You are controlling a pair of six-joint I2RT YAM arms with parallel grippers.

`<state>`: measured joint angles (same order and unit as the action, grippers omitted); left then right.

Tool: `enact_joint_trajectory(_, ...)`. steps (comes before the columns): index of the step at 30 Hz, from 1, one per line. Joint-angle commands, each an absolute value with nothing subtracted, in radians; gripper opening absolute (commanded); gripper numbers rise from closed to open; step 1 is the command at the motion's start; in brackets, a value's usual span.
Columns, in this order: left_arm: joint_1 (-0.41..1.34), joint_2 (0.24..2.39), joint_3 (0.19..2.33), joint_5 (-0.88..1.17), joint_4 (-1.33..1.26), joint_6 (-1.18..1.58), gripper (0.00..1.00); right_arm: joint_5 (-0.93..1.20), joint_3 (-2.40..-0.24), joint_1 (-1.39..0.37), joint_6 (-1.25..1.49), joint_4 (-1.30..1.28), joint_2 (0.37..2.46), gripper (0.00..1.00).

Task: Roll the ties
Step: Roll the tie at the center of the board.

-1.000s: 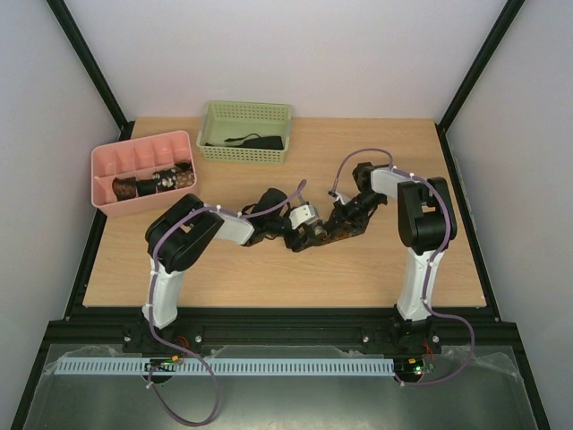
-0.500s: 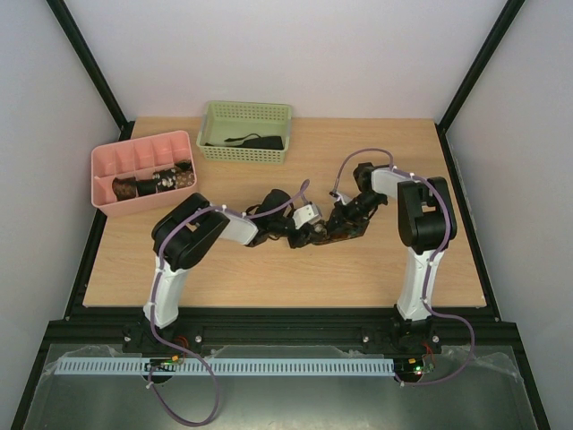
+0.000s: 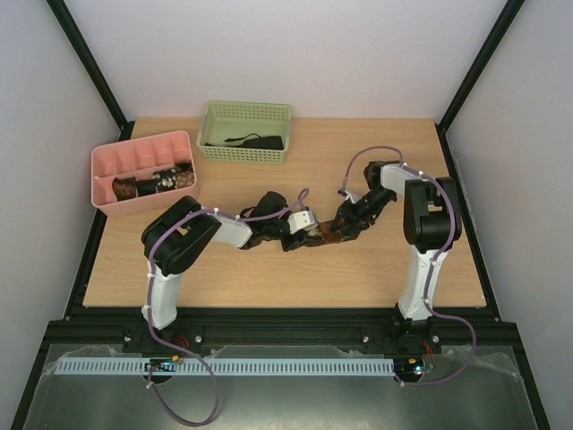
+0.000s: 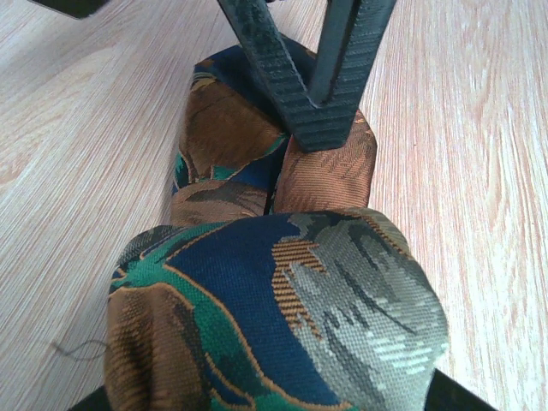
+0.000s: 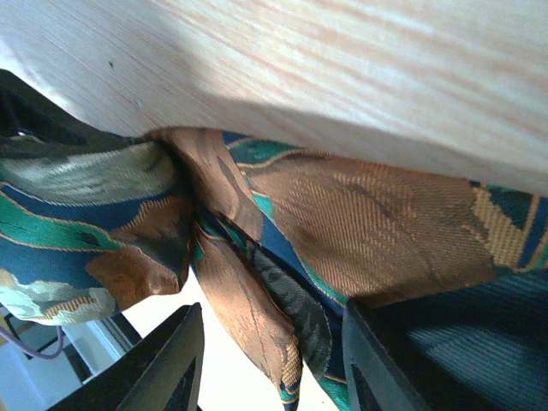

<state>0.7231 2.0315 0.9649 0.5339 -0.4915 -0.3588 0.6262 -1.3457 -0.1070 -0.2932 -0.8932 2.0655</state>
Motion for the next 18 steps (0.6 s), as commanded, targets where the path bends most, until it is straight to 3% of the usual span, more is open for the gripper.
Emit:
enact_joint_trajectory(1,0.715,2.052,0.933,0.509,-0.386,-0.388,0.27,0.605,-1.312,-0.113,-0.299,-0.967,2.051,0.42)
enact_joint_trajectory(5,0.713,2.055,0.931,0.509,-0.389,-0.385,0.27,0.618,-1.324,-0.122,-0.307,-0.973,2.065,0.36)
enact_joint_trajectory(9,0.712,2.054,0.931,0.509,-0.388,-0.385,0.27,0.606,-1.349,-0.123,-0.312,-0.980,2.061,0.19)
enact_joint_trajectory(13,0.710,2.054,0.930,0.509,-0.390,-0.384,0.27,0.585,-1.378,-0.122,-0.316,-0.995,2.052,0.11)
enact_joint_trajectory(15,0.710,2.054,0.930,0.509,-0.391,-0.382,0.27,0.563,-1.398,-0.122,-0.316,-1.003,2.047,0.17)
enact_joint_trajectory(16,0.710,2.053,0.930,0.509,-0.392,-0.382,0.27,0.556,-1.408,-0.122,-0.320,-1.006,2.046,0.29)
enact_joint_trajectory(18,0.711,2.057,0.929,0.510,-0.393,-0.380,0.27,0.551,-1.414,-0.123,-0.321,-1.008,2.049,0.30)
